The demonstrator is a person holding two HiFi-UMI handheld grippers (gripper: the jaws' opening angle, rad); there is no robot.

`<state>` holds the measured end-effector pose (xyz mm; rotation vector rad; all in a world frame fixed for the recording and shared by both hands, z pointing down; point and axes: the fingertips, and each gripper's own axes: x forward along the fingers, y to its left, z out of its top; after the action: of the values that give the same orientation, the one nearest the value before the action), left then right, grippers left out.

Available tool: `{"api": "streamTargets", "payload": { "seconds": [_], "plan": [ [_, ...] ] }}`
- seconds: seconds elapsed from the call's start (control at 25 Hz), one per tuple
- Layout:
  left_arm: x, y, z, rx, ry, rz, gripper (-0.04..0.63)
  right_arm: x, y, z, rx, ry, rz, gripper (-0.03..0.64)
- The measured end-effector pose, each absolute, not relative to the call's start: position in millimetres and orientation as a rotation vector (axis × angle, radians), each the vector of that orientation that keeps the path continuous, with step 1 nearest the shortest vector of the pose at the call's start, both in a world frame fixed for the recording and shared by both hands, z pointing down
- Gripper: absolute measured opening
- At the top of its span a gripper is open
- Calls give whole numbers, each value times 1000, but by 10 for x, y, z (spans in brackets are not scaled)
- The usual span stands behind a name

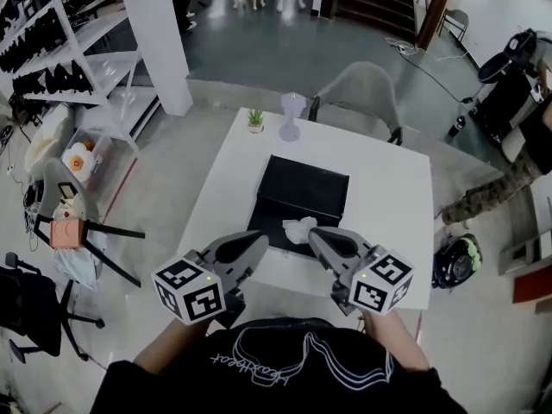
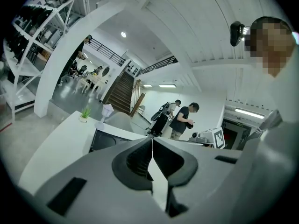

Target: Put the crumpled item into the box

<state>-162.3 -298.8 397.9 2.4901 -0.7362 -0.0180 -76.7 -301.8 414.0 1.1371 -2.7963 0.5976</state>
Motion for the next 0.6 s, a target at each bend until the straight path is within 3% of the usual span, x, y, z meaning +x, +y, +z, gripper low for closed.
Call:
{"api": "streamTargets", "payload": {
  "seconds": [0.6],
  "plan": [
    [-1683, -2910, 3886, 2470, -717, -99, 8, -821, -2771, 3767, 1115, -2963, 498, 3]
  ]
}}
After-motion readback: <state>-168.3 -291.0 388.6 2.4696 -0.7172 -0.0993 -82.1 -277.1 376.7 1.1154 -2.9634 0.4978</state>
